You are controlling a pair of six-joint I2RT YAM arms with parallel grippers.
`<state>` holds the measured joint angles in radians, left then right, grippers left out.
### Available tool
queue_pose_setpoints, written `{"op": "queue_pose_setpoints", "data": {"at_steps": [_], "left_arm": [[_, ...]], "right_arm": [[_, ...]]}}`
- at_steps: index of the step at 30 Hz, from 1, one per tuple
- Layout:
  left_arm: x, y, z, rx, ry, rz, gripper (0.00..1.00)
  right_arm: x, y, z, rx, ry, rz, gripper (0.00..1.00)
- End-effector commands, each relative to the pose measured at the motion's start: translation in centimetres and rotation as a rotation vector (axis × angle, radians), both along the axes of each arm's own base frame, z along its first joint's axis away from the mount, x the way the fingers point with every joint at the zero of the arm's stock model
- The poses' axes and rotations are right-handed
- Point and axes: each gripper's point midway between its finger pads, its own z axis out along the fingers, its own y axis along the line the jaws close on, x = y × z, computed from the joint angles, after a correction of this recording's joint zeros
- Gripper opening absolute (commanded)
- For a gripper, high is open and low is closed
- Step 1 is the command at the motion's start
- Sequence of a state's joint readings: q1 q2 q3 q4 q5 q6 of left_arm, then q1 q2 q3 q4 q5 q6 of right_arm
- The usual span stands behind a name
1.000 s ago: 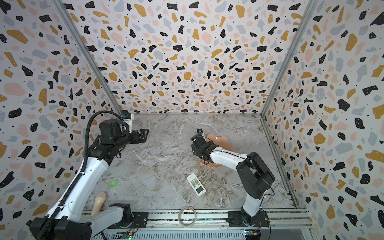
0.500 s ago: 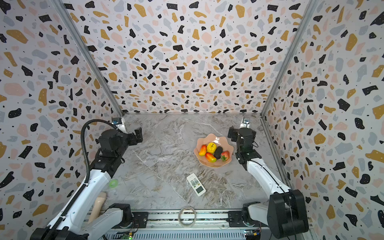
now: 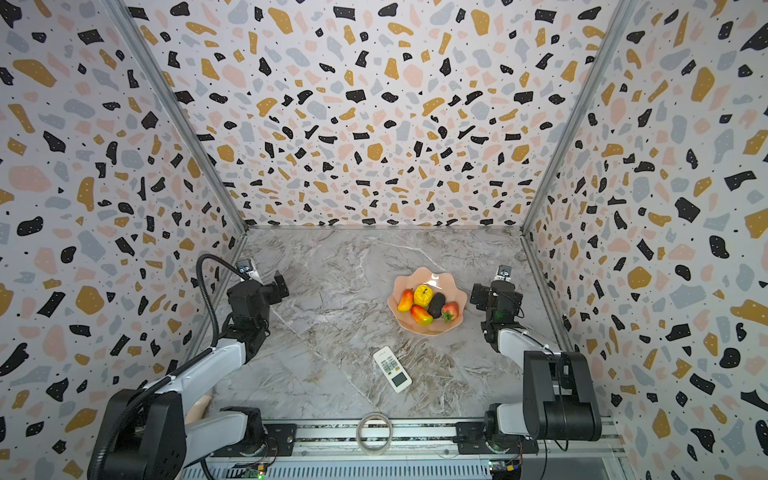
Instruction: Place and organize the fake fruits in the fruit bowl
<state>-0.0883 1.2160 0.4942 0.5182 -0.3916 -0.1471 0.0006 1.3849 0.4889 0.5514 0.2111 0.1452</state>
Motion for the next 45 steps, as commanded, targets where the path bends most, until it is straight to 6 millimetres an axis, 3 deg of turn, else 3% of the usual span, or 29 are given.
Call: {"op": "queue_pose_setpoints", "data": {"at_steps": [1,10,17,24,26,33,35,40,43,44,45], "left_arm": [[0.1,0.8,1.9,0.044,-0.12,0.045,1.0],[-0.2,1.0,0.6,0.108,-0.117,0.048,1.0],[-0.5,0.8,0.8,0.111,-0.126,0.028,1.0],[-4.5,1.4,-1.8,0.089,-0.148,0.048,0.99],[-4.8,1.5,-2.1,0.087,-0.173,0.057,1.0],[1.0,-0.7,-5.1,0.092,-0.002,-0.07,1.0],[1.3,-0.8,-5.7,0.094,0.073,-0.074,1.0],[-0.7,-0.6,-4.6,0.089,-0.047,-0.064,0.99],[-3.8,0.1,-4.4,0.075,-0.167,-0.025,0.99],[-4.2,0.7,-3.2,0.068,-0.243,0.011,0.99],[-3.5,0.5,-3.8,0.062,-0.188,0.003,1.0]], "right_arm": [[0.3,1.5,1.3,-0.032,-0.136,0.091,0.99],[0.6,5.3,0.5,-0.095,-0.17,0.242,1.0],[-0.8,5.5,1.1,-0.098,-0.238,0.258,0.99],[-2.0,5.4,1.0,-0.093,-0.285,0.264,0.99],[-1.9,5.3,1.0,-0.094,-0.291,0.258,0.99],[-2.0,5.4,1.1,-0.093,-0.291,0.262,0.99],[-2.0,5.4,1.0,-0.093,-0.29,0.259,0.99],[-2.0,5.4,1.0,-0.093,-0.29,0.26,0.99],[-2.0,5.4,1.1,-0.093,-0.291,0.259,0.99],[-2.0,5.4,1.0,-0.093,-0.289,0.26,0.99],[-2.0,5.4,1.0,-0.093,-0.29,0.259,0.99]]}}
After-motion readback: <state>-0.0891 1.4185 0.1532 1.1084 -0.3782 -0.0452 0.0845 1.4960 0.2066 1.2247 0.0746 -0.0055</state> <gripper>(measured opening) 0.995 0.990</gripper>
